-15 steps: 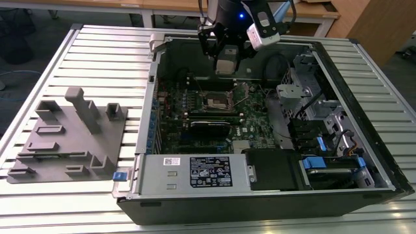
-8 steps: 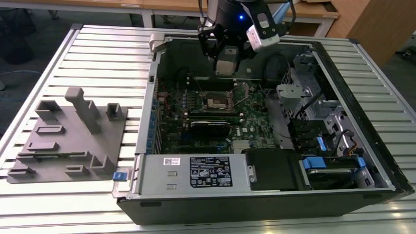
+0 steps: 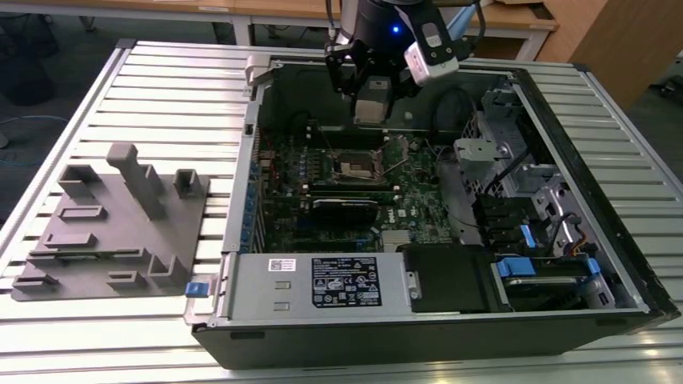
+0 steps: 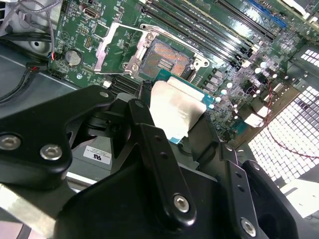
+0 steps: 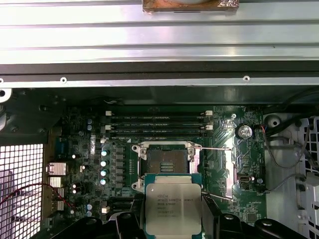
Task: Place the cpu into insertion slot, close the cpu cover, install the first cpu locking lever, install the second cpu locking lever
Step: 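Place the cpu into insertion slot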
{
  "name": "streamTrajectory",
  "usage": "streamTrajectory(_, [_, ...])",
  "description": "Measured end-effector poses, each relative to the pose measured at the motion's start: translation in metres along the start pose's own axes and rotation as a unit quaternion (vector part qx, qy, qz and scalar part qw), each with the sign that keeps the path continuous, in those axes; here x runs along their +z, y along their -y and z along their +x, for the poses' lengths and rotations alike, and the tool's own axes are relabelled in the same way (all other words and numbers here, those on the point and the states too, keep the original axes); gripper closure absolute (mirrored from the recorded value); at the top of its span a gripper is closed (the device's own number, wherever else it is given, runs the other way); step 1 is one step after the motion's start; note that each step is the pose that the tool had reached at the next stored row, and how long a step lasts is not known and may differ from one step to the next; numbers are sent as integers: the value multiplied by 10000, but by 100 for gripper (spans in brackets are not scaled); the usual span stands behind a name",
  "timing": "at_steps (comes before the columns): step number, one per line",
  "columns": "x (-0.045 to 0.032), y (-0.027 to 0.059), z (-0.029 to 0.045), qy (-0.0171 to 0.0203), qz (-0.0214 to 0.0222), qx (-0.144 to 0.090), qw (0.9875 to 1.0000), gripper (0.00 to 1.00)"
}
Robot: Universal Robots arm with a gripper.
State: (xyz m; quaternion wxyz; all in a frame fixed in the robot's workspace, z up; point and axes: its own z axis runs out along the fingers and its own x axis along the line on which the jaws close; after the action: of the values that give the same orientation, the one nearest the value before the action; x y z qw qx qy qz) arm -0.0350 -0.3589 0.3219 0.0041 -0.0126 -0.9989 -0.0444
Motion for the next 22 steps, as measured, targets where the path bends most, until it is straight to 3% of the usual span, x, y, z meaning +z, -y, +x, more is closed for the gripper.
streamTrajectory(10, [22, 2, 0, 2, -1, 0, 10000, 46])
streamTrajectory(22, [202, 18, 13, 56, -2, -7, 10000, 46])
